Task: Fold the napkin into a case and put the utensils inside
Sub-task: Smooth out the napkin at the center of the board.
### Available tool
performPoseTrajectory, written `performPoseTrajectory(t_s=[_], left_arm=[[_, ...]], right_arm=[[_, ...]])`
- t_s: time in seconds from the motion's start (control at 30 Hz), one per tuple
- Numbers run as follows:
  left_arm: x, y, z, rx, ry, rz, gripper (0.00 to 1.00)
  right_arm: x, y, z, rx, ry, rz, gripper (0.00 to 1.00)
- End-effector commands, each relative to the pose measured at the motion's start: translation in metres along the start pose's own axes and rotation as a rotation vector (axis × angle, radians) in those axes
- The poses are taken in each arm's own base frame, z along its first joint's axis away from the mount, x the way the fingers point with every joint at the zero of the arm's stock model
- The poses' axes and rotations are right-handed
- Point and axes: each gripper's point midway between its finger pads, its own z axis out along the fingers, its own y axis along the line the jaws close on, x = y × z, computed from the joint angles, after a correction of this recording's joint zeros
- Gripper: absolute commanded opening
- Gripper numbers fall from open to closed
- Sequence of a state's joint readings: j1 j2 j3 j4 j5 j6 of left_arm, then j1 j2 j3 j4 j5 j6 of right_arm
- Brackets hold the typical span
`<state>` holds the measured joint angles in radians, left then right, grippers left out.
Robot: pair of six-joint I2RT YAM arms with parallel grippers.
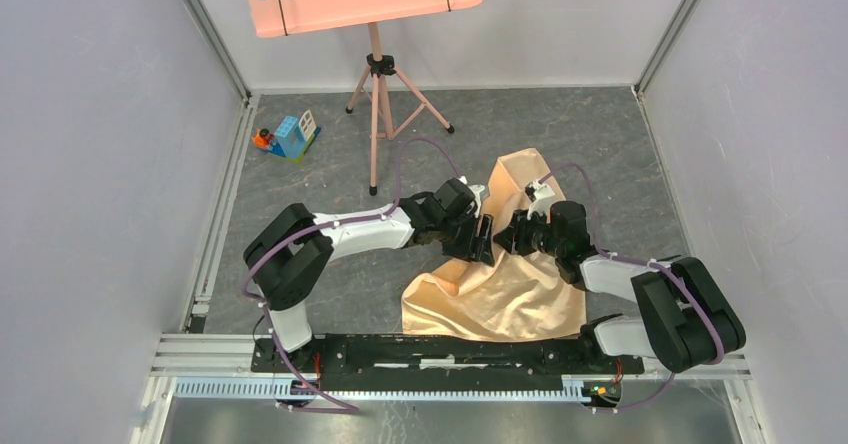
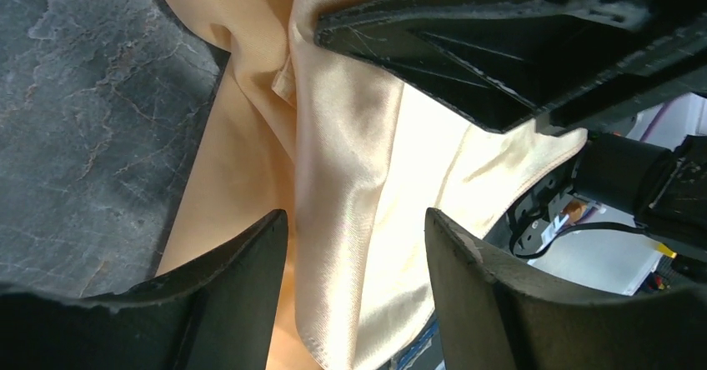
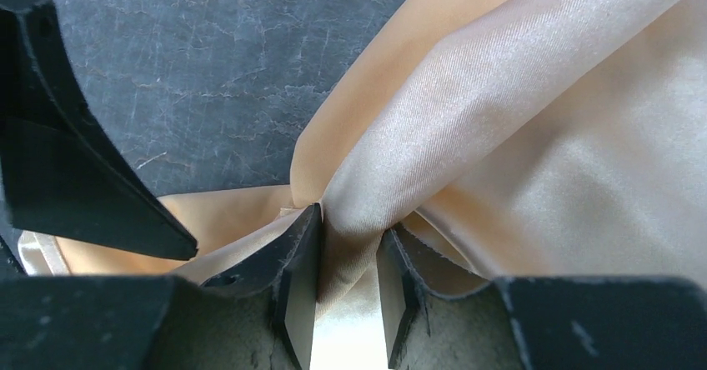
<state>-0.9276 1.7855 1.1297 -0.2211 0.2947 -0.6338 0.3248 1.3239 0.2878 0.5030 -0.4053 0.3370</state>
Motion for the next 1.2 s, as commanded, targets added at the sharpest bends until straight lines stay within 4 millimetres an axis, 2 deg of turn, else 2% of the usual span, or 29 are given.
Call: performPoseTrajectory(t_s=[0.0,0.13,0.3,0.37,0.43,0.5,0.53,0.6,0.63,0.73,0.77,0.83,0.87,0.9,0.93,1.0,1.03,1.1,1.17], left_arm=[[-0.01,-0.004,0.01,0.001,-0.032,0.055,0.66],[-0.016,-0.002,0.016,-0.018,-0.03,0.077,0.54],[-0.034,0.01,0.011,-0.115,-0.077,0.144,0.27],[-0.043,0.013,0.005,-0.157,-0.098,0.172,0.07],[-0.055,0.021,-0.005,-0.226,-0.14,0.203,0.02],[-0.074,0.033,-0.024,-0.337,-0.211,0.247,0.02],[-0.087,0.039,-0.038,-0.411,-0.256,0.275,0.02],[-0.11,0.057,-0.068,-0.587,-0.342,0.31,0.02],[-0.119,0.066,-0.083,-0.677,-0.379,0.314,0.02],[-0.152,0.103,-0.139,-1.033,-0.517,0.281,0.02],[-0.161,0.114,-0.161,-1.2,-0.579,0.279,0.02],[-0.17,0.119,-0.173,-1.377,-0.606,0.319,0.02],[-0.17,0.117,-0.165,-1.396,-0.579,0.349,0.05],[-0.168,0.115,-0.148,-1.352,-0.531,0.381,0.13],[-0.163,0.114,-0.131,-1.285,-0.468,0.393,0.25],[-0.15,0.11,-0.106,-1.151,-0.38,0.382,0.76],[-0.146,0.105,-0.101,-1.088,-0.357,0.371,0.85],[-0.139,0.088,-0.096,-0.947,-0.333,0.357,0.96],[-0.136,0.071,-0.096,-0.816,-0.33,0.343,0.97]], right_arm=[[-0.011,0.007,-0.002,-0.034,-0.034,0.0,0.35],[-0.017,0.012,-0.004,-0.045,-0.042,0.021,0.36],[-0.028,0.012,-0.007,-0.029,-0.056,0.062,0.39],[-0.033,0.005,-0.009,0.013,-0.061,0.082,0.4],[-0.037,-0.009,-0.012,0.093,-0.059,0.102,0.41],[-0.039,-0.027,-0.017,0.2,-0.061,0.117,0.52],[-0.039,-0.036,-0.02,0.249,-0.06,0.12,0.63],[-0.036,-0.05,-0.025,0.327,-0.056,0.12,0.77],[-0.034,-0.055,-0.026,0.355,-0.052,0.12,0.79],[-0.028,-0.068,-0.029,0.408,-0.042,0.13,0.79],[-0.027,-0.07,-0.029,0.412,-0.038,0.136,0.79],[-0.023,-0.07,-0.026,0.398,-0.025,0.145,0.78],[-0.022,-0.069,-0.025,0.391,-0.023,0.148,0.78],[-0.022,-0.068,-0.024,0.38,-0.024,0.151,0.78],[-0.021,-0.067,-0.024,0.37,-0.029,0.153,0.78],[-0.02,-0.065,-0.024,0.357,-0.034,0.153,0.78],[-0.02,-0.064,-0.023,0.347,-0.033,0.151,0.78],[-0.019,-0.063,-0.023,0.34,-0.029,0.142,0.78],[-0.017,-0.065,-0.023,0.343,-0.019,0.132,0.77]])
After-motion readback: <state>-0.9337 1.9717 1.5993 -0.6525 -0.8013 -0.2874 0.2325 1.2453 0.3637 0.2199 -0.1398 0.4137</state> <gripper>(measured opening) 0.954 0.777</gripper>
